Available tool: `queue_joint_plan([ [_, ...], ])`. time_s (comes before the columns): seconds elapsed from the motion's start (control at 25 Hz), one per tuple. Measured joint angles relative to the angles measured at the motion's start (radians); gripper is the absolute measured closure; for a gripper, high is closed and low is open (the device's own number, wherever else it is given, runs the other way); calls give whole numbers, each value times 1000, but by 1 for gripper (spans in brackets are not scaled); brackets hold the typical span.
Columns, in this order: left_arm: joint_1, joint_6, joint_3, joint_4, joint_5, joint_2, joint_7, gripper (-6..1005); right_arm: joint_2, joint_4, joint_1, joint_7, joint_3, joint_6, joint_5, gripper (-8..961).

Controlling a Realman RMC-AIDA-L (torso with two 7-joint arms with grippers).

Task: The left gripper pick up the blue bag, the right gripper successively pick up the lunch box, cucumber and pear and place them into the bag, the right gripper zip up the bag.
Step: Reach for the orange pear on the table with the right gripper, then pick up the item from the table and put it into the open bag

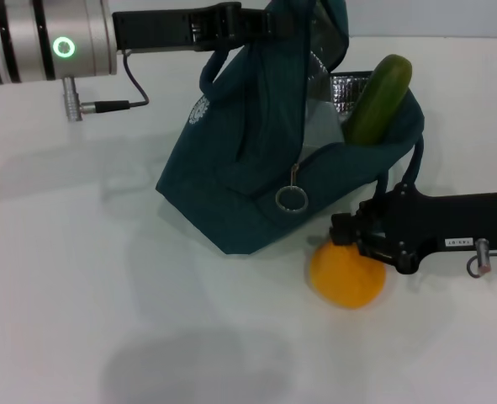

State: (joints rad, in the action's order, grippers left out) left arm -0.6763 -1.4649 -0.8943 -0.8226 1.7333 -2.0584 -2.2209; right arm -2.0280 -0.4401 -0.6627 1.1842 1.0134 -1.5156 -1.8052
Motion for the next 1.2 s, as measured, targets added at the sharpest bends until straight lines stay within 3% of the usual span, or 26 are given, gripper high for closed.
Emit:
queue_joint_plan([
  [0.16,1,-2,0,-1,0,0,0,933,0,0,0,0,0,0,3,848],
  [0.48,5,-4,0,-3,0,-2,0,932,4,0,13,0,-4,-14,39,927],
  [0.92,18,-6,2,-5,0,-3,0,932,27,-62,92,7,-14,-149,218,926],
  [1.2,18,-6,-1,-2,0,-5,0,932,72,-78,127,12,-16,-257,385,926],
])
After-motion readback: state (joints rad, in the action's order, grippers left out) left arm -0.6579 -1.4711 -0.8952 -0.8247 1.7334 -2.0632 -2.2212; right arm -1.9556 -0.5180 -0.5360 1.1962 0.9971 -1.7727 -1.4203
